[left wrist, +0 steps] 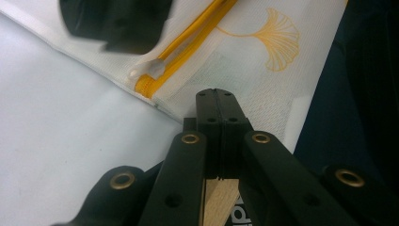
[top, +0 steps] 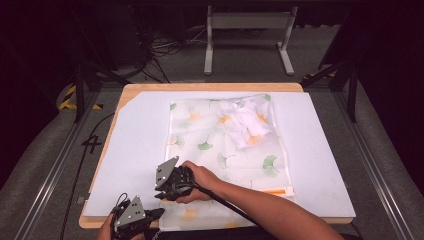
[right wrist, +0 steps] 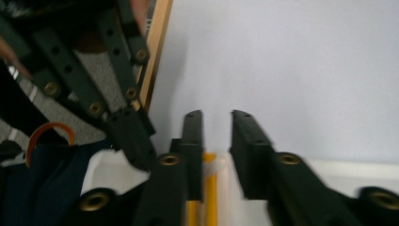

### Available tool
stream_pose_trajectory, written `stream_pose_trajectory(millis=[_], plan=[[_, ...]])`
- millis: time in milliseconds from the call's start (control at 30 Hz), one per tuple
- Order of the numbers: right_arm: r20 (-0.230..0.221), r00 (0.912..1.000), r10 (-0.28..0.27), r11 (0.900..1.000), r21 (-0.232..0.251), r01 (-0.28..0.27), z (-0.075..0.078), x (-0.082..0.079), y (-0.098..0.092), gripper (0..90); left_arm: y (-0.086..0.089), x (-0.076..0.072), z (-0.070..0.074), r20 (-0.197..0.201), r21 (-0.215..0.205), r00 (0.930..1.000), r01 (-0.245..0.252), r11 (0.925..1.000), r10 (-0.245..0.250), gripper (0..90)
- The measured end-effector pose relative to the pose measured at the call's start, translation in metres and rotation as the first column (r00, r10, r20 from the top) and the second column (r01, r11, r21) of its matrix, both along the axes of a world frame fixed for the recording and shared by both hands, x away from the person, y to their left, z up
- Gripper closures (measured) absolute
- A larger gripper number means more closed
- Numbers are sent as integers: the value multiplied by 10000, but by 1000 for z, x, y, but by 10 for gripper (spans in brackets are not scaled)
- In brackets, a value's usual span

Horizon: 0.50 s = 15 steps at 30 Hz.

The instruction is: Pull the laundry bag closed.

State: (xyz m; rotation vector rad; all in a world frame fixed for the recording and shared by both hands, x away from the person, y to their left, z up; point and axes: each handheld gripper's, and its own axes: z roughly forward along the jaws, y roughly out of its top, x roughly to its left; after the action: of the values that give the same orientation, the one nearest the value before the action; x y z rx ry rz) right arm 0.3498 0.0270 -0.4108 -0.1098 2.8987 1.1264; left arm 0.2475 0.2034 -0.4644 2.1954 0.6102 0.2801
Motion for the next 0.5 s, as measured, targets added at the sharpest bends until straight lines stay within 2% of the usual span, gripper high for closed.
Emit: stream_pose_trajectory(millis=[67, 133, 200, 500], plan=[[114, 9999, -79, 9998, -199, 81, -5, 2, 6, 828, 0, 0, 0, 19, 18, 10000, 7, 10000, -7, 898], [41, 10000, -75, 9989, -472, 77, -10, 3, 9, 822, 0, -1, 0, 19, 31, 10000, 0, 10000, 0, 898], [177, 9998, -135, 9970, -756, 148, -14, 4, 9, 822, 0, 0, 0, 31, 20, 10000, 5, 10000, -5, 898], [73, 9996, -279, 9948, -978, 285, -14, 5, -4, 789, -1, 0, 0, -22, -17, 10000, -4, 10000, 4, 890]])
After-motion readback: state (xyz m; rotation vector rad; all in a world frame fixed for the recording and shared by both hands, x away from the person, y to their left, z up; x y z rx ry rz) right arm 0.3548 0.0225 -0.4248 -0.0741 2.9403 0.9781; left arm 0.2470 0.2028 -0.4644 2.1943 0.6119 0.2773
